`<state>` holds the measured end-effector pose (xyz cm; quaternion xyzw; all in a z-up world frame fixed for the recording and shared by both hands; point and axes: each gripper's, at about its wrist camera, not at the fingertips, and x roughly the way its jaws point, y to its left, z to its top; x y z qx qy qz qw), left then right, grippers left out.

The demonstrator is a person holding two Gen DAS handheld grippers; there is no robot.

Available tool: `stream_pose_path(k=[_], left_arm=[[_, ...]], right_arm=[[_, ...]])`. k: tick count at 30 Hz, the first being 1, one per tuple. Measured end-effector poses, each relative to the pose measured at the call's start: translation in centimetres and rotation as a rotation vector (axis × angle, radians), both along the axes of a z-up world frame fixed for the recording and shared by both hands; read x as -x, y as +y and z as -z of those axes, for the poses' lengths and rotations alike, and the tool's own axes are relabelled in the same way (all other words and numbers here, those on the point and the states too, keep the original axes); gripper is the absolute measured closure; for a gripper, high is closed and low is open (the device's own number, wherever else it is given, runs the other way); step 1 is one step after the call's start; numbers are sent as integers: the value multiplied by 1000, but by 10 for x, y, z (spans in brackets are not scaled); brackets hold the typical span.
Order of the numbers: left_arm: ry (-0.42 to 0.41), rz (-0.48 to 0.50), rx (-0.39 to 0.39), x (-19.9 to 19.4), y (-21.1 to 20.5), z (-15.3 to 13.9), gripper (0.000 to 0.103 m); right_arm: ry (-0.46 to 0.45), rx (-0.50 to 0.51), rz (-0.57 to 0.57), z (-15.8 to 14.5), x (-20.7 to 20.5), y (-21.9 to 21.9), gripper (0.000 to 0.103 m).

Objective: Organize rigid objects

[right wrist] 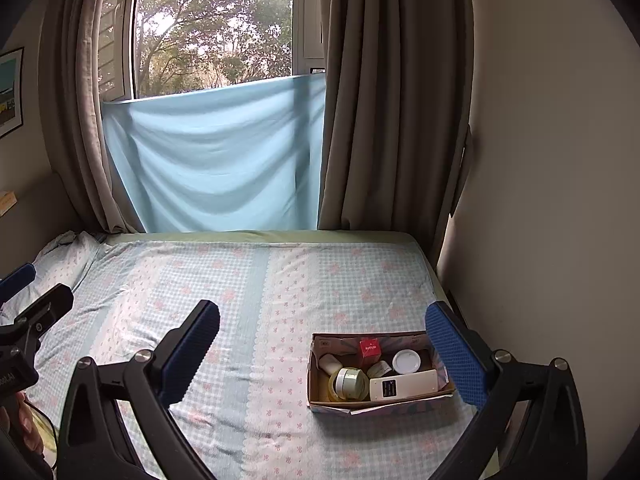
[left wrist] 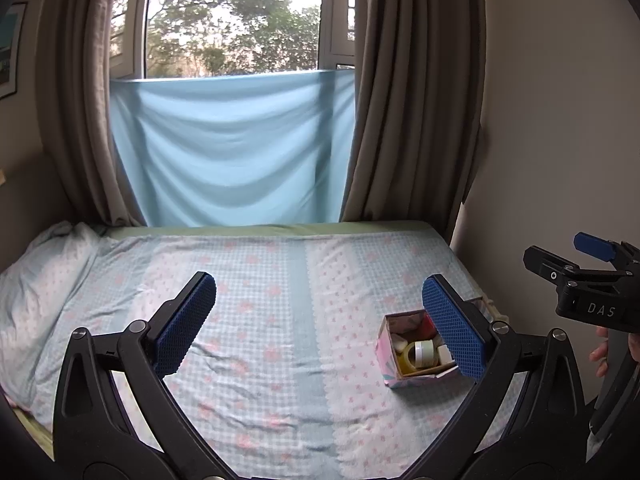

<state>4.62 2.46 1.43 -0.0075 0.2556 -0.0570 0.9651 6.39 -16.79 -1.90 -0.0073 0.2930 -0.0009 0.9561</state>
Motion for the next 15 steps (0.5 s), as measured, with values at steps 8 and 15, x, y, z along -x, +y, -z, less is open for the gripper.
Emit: stream_pose_path(k=[8, 15], left_arm=[[-7, -6, -1, -1, 1, -1, 0], [-15, -6, -2, -2, 1, 0, 0]], right_arm=[[-5, -2, 2, -1, 0, -1, 0], [-7, -4, 8, -2, -1, -1, 0]])
